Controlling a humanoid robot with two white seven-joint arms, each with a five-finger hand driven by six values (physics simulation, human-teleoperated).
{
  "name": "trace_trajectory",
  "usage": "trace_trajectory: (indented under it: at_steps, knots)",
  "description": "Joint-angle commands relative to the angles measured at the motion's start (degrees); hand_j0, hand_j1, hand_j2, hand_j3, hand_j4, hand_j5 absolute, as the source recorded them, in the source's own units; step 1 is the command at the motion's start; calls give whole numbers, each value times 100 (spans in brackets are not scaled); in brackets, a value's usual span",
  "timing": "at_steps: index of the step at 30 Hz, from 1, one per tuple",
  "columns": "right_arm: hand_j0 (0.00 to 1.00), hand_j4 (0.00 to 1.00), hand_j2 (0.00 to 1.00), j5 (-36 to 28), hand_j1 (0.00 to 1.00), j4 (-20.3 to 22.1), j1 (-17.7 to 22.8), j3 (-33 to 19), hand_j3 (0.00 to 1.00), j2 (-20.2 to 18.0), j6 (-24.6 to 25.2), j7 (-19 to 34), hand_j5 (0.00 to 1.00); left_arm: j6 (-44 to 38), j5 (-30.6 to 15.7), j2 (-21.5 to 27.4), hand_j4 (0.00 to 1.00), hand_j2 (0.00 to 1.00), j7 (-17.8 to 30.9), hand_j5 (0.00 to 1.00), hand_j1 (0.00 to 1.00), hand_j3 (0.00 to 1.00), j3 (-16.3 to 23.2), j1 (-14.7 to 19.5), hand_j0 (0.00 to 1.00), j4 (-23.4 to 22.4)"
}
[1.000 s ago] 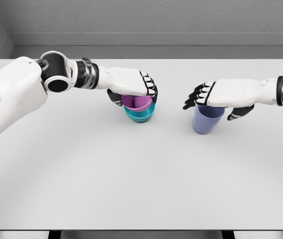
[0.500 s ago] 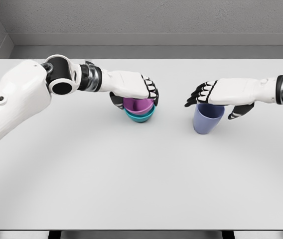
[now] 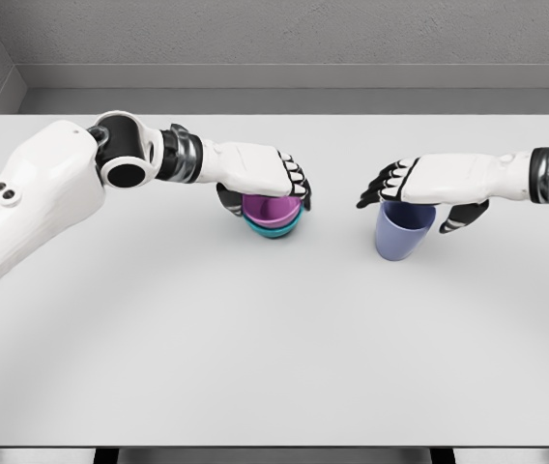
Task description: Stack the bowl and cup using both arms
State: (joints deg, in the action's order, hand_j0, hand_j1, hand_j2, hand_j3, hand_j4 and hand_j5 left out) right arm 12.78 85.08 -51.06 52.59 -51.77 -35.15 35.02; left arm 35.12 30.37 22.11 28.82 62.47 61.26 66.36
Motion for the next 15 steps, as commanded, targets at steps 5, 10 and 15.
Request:
trace_trajectory:
  at_steps: [5, 10, 15]
  knots:
    - [100, 100, 100, -30, 100, -71, 9, 24, 100, 9, 15, -2, 100, -12, -58, 21, 100, 100, -8, 100, 100, 100, -15, 0, 100, -1]
    - [100, 100, 100, -30, 100, -132, 18, 68, 100, 62, 15, -2, 100, -12, -84, 48, 100, 100, -16, 100, 100, 100, -24, 35, 100, 17]
    - [100, 100, 100, -21, 100, -211, 9, 112, 100, 132, 15, -2, 100, -12, -734, 601, 100, 100, -51, 100, 100, 100, -50, 263, 100, 245]
